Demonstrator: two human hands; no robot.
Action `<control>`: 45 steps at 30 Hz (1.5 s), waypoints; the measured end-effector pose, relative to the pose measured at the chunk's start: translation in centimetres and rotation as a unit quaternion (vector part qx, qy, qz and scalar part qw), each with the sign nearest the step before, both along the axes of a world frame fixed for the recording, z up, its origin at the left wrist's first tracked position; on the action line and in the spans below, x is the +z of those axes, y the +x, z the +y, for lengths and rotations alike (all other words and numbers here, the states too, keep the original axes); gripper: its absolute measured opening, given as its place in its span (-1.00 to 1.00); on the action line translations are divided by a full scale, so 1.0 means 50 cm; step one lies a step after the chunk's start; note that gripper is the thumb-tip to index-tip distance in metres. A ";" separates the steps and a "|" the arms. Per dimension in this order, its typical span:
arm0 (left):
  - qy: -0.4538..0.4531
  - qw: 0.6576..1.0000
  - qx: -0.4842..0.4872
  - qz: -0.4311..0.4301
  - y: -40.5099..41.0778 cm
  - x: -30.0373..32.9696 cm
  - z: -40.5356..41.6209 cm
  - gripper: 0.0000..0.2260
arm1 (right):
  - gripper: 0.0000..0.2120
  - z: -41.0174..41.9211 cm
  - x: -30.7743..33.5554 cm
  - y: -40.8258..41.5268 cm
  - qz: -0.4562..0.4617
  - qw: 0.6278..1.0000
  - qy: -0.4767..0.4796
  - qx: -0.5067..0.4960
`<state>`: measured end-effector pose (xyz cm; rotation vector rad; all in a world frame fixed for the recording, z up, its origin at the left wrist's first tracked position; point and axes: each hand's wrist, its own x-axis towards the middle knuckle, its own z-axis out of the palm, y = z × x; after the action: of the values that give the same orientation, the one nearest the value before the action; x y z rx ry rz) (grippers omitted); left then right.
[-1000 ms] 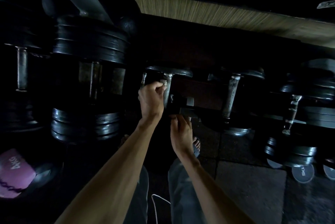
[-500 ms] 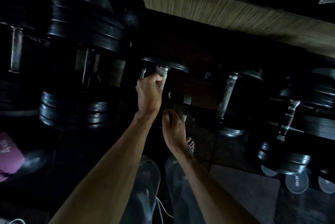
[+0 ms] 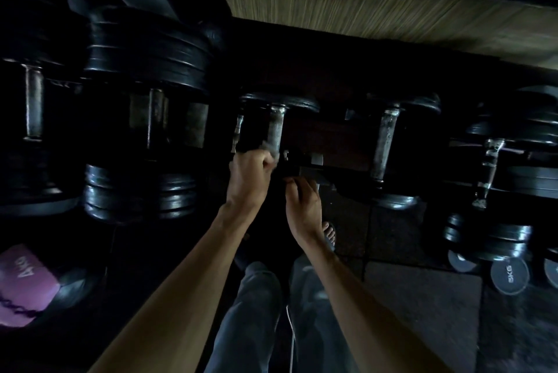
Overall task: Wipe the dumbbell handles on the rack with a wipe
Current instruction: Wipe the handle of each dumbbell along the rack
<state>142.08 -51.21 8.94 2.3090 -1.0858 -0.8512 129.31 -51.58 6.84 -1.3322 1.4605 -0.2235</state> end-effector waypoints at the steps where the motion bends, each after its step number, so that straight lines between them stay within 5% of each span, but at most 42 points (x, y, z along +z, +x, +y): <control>1: 0.026 0.999 -0.015 0.016 0.002 0.000 0.012 -0.87 | -0.77 0.001 0.000 0.001 0.001 1.000 0.000 -0.006; 12: 0.085 0.995 -0.050 0.034 0.036 0.002 0.012 -0.95 | -0.79 -0.004 -0.009 -0.001 0.005 0.999 0.033 -0.010; 17: 0.044 0.982 -0.085 0.163 0.035 0.061 -0.006 -0.87 | -0.37 -0.054 0.046 -0.043 -0.087 0.993 0.043 0.062; 22: 0.013 0.957 -0.048 0.286 -0.044 0.078 -0.020 -0.89 | -0.87 -0.106 0.102 -0.134 -0.121 0.991 0.033 0.035; 26: -0.023 0.929 -0.011 0.369 -0.137 0.077 -0.045 -0.87 | -0.80 -0.147 0.127 -0.216 -0.113 0.993 0.007 0.019; 32: -0.104 0.968 0.108 0.199 -0.316 0.012 -0.100 -0.87 | -0.69 -0.243 0.097 -0.341 -0.039 0.995 -0.053 -0.080; 38: -0.077 0.986 0.137 0.055 -0.407 -0.047 -0.148 -0.73 | -0.86 -0.339 0.044 -0.363 0.036 0.994 -0.091 -0.049; 45: -0.071 0.981 0.176 0.049 -0.411 -0.062 -0.150 -0.58 | -0.92 -0.383 0.001 -0.269 -0.012 0.992 -0.106 -0.066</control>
<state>121.55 -58.71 5.82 2.2224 -0.6454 -0.7139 115.85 -70.72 6.90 -1.3966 1.5384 -0.4909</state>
